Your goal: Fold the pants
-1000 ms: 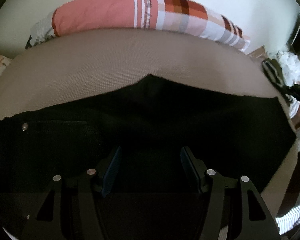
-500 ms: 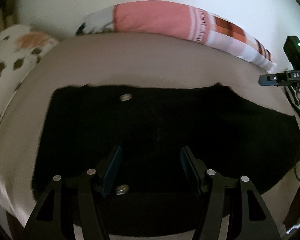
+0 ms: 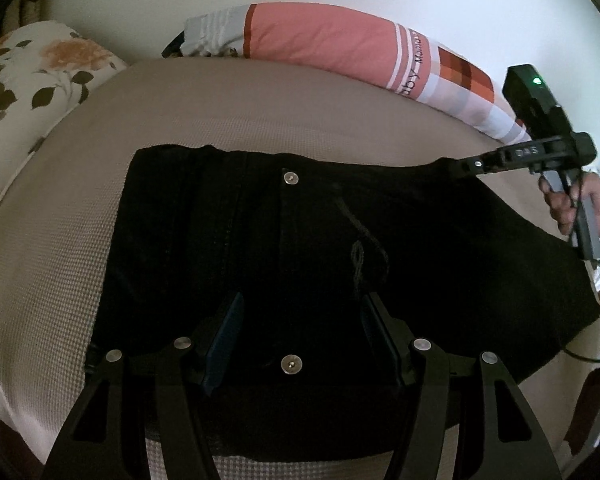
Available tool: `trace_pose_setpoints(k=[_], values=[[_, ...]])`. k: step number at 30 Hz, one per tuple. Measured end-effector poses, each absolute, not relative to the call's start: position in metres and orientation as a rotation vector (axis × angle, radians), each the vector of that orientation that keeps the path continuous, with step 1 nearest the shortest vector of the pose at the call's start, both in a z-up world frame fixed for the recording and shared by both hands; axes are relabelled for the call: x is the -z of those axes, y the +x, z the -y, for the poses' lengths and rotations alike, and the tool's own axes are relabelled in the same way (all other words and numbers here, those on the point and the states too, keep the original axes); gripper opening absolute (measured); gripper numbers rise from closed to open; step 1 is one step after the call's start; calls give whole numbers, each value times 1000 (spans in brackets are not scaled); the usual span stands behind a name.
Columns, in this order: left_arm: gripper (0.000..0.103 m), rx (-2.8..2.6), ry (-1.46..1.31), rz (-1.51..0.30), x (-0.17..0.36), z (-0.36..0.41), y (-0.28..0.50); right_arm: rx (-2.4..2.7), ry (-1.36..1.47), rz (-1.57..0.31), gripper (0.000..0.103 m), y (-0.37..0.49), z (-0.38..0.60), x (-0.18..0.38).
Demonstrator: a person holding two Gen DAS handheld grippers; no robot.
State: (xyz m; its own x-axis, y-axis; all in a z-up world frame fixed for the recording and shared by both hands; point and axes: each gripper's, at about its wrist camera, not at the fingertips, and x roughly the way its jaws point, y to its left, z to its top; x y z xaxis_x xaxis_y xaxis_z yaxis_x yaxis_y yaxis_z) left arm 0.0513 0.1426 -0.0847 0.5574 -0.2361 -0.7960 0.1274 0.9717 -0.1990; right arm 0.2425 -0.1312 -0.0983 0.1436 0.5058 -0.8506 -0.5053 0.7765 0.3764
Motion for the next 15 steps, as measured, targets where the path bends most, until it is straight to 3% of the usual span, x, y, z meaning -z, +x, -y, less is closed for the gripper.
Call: trace_pose_setpoints(k=[6,8,15], values=[[62,229,-99,-944,88,-144,49,-676,-16,-1205,10,245,127,109],[62,223,-79,-950,87,-141,49,-650,-4,-1203,29,244,134,105],[62,237,-9,-902,54,-114,43,-553,20,-1058,34,200,177,54]])
